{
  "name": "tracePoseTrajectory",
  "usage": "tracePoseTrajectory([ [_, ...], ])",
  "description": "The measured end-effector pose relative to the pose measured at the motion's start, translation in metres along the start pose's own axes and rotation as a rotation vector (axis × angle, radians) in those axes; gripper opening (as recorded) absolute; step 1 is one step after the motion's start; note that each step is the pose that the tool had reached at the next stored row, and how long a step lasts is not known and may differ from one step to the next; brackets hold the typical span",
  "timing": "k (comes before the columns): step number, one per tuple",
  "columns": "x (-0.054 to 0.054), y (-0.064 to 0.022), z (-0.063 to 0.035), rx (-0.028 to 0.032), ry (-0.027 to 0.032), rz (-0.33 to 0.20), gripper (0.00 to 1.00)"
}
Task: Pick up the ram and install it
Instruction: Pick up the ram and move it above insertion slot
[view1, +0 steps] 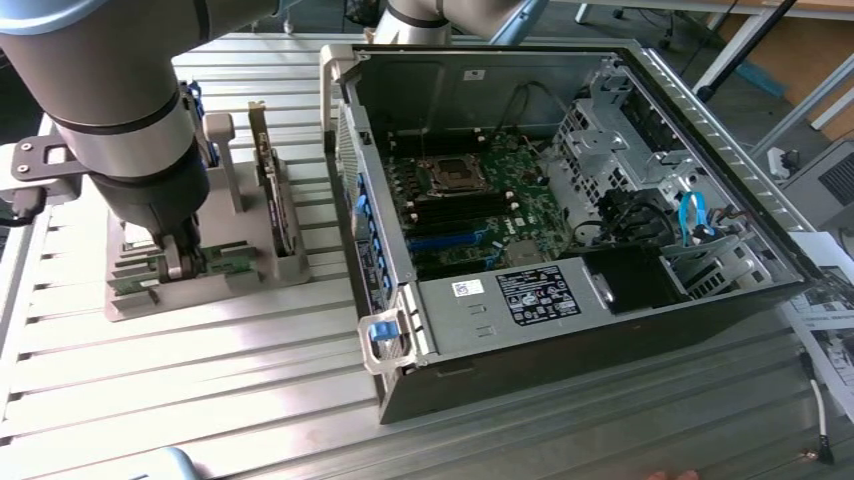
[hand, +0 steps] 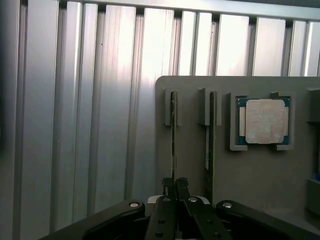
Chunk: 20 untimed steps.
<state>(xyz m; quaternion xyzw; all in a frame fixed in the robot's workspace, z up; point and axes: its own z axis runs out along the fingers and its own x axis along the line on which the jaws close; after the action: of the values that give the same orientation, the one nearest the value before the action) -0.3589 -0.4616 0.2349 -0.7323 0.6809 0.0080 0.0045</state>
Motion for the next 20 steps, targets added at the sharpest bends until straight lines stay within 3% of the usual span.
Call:
tracePoseTrajectory([
  [20,0.000,-0.0010,-0.0262,0.0000,0.0000,0.000,0.12],
])
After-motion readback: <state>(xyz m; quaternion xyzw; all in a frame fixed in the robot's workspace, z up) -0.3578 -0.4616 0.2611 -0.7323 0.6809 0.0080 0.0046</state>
